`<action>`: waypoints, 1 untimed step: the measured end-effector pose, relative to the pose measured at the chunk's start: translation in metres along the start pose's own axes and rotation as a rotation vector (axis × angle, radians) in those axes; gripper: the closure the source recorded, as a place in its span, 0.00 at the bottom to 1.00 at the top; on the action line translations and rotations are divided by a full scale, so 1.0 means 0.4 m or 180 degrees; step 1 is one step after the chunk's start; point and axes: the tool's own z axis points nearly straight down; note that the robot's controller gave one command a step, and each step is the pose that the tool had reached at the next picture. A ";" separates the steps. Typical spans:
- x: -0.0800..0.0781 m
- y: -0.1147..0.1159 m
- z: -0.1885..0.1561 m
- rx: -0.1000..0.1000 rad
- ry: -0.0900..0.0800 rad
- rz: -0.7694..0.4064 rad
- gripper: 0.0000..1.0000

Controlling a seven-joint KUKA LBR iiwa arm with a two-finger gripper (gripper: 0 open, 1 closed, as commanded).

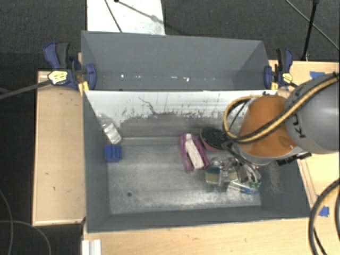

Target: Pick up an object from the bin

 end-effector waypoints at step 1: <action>0.026 0.031 -0.203 0.0000 -0.0014 0.0026 1.00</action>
Offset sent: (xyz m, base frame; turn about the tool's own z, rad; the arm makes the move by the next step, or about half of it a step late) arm -0.0128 0.0113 0.0766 0.0117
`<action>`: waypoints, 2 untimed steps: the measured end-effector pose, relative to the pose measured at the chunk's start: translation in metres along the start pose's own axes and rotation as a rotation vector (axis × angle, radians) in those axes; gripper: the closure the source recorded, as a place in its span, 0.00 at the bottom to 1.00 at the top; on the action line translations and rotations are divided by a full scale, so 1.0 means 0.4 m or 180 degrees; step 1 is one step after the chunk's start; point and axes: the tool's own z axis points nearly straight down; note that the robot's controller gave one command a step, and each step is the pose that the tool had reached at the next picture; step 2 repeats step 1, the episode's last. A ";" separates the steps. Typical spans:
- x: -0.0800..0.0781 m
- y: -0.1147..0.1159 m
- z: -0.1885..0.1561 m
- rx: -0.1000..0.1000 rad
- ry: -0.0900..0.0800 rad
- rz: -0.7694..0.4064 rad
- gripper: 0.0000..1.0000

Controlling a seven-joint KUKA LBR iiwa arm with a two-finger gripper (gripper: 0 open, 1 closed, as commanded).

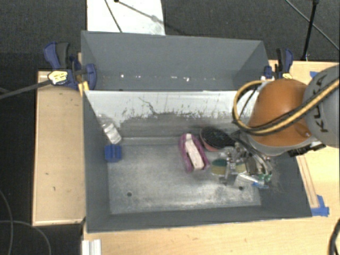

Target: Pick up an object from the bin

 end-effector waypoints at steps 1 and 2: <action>0.006 0.003 -0.262 0.0004 -0.0010 -0.0010 1.00; 0.006 0.003 -0.262 0.0004 -0.0010 -0.0010 1.00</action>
Offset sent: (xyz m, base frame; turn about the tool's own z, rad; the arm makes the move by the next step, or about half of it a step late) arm -0.0054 0.0011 0.1001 -0.0066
